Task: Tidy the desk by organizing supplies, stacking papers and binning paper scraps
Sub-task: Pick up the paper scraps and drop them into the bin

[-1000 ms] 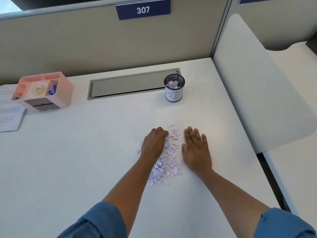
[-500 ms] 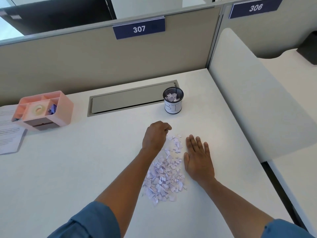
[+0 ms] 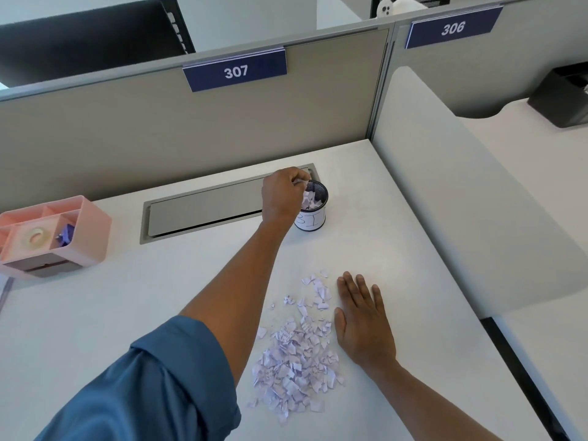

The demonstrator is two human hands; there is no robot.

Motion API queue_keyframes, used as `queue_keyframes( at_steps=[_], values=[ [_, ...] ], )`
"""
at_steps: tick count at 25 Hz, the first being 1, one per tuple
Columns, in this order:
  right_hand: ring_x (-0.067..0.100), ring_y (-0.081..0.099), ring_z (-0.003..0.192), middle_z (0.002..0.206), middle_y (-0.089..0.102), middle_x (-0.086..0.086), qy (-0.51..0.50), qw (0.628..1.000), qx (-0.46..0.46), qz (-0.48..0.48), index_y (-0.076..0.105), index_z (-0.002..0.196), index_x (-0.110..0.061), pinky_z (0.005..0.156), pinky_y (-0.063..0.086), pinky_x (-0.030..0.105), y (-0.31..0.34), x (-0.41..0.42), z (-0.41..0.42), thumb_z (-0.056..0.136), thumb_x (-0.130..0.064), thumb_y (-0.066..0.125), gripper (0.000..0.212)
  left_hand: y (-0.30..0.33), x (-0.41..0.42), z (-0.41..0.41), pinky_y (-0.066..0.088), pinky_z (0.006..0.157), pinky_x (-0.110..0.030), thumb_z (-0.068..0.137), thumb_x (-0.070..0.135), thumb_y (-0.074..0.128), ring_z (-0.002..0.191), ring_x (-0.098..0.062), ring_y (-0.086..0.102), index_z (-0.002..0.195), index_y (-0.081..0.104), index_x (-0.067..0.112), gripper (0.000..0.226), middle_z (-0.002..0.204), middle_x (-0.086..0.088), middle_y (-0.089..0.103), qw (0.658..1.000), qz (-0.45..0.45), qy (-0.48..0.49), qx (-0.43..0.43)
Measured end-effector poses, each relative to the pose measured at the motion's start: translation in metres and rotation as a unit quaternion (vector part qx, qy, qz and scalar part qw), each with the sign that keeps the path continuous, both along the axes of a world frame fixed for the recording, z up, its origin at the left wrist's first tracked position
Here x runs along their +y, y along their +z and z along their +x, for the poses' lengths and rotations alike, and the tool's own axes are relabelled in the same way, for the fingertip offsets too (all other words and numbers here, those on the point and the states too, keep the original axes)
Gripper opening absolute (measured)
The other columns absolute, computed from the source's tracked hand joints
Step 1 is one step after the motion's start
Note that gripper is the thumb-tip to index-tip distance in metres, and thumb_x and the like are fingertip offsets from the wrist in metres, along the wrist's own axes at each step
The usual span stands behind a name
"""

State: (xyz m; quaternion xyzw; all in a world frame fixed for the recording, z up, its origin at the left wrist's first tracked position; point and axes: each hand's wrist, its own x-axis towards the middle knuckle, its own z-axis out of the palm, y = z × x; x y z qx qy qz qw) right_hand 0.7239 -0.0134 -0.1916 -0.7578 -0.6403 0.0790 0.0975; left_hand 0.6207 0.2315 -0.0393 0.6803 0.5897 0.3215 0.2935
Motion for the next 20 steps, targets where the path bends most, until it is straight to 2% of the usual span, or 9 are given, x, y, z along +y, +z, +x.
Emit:
queue_keyframes(
  at_steps=[4,8,13,17,20],
  values=[
    [0.02,0.013,0.152,0.163,0.02,0.0,0.0,1.0,-0.001,0.0,0.026,0.155,-0.016,0.122,0.017,0.048,0.001,0.001,0.0,0.097,-0.033,0.033,0.061,-0.008,0.006,0.007,0.053,0.085,-0.03,0.087,0.004,0.054,0.092,-0.02,0.067,0.098,0.076,0.016,0.027,0.098,0.0,0.076,1.0,-0.009,-0.006,0.029],
    [0.021,0.014,0.152,0.163,0.022,0.001,0.0,1.0,0.005,0.005,0.027,0.154,-0.015,0.122,0.017,0.048,0.0,0.0,0.001,0.097,-0.032,0.037,0.061,-0.012,0.004,0.005,0.052,0.086,-0.027,0.084,0.005,0.059,0.094,-0.018,0.067,0.102,0.075,0.017,0.027,0.1,0.002,0.076,0.998,-0.01,-0.026,0.054],
    [0.021,0.013,0.152,0.163,0.021,0.0,-0.001,1.0,-0.003,0.0,0.026,0.155,-0.016,0.122,0.016,0.048,0.0,0.0,0.001,0.097,-0.033,0.034,0.06,-0.008,0.0,-0.004,0.054,0.095,-0.031,0.084,0.001,0.062,0.098,-0.014,0.07,0.103,0.076,0.014,0.027,0.103,0.002,0.077,0.999,-0.028,-0.035,0.008],
    [0.021,0.015,0.152,0.163,0.023,0.001,0.0,1.0,-0.006,0.003,0.028,0.154,-0.015,0.123,0.015,0.047,0.0,0.0,0.0,0.097,-0.034,0.032,0.06,-0.008,-0.016,-0.029,0.055,0.081,-0.027,0.086,-0.001,0.057,0.084,-0.013,0.068,0.093,0.076,0.016,0.026,0.086,0.01,0.073,1.0,0.001,-0.02,-0.013],
    [0.021,0.016,0.151,0.162,0.023,0.001,0.0,1.0,-0.008,0.003,0.028,0.154,-0.015,0.123,0.015,0.047,0.0,0.0,0.0,0.097,-0.034,0.031,0.06,-0.021,-0.043,-0.055,0.056,0.073,-0.027,0.085,-0.005,0.052,0.075,-0.008,0.068,0.091,0.075,0.018,0.032,0.08,0.011,0.071,0.999,-0.02,-0.005,-0.034]
  ],
)
